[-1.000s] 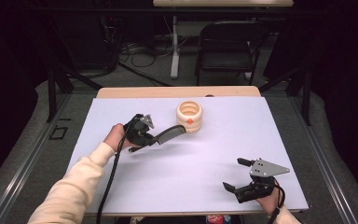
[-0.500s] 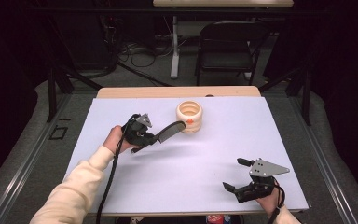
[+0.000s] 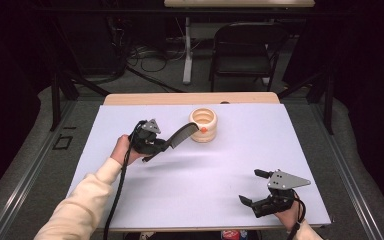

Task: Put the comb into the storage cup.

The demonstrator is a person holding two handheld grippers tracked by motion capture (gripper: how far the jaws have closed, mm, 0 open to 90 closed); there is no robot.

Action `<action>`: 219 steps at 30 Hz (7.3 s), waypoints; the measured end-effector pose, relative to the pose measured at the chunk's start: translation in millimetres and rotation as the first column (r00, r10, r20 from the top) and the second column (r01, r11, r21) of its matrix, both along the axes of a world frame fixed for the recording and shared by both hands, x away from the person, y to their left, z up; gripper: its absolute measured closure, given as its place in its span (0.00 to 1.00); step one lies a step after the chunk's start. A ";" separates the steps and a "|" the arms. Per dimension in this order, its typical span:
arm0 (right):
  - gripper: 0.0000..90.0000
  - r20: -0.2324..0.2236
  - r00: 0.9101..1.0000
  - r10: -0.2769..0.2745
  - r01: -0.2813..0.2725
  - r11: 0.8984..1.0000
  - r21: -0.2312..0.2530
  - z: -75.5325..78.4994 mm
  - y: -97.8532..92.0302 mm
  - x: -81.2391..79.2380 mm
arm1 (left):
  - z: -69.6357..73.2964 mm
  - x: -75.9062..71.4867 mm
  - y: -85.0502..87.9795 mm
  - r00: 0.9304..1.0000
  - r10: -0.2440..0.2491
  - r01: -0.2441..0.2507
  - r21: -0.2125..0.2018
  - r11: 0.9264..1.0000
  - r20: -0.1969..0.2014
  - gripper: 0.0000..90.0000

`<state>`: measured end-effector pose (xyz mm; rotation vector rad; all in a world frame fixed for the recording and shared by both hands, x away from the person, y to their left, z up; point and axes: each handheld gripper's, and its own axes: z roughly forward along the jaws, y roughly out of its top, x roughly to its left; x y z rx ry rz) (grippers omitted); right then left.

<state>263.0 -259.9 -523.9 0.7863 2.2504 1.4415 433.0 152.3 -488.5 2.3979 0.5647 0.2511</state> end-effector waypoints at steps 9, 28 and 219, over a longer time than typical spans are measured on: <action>0.00 0.000 1.000 0.000 0.000 1.000 -0.001 -0.1 -0.2 0.2 | 4.6 2.7 2.4 0.996 0.068 -0.063 -0.082 0.995 0.055 0.80; 0.00 -0.001 1.000 0.000 0.000 1.000 -0.004 0.1 0.1 0.2 | 8.9 10.4 -9.7 0.983 0.150 -0.135 -0.136 0.981 0.106 0.80; 0.00 -0.025 1.000 0.011 -0.011 1.000 0.001 -2.8 1.4 3.4 | 60.3 67.5 -109.6 0.914 0.299 -0.133 -0.495 0.859 0.274 0.80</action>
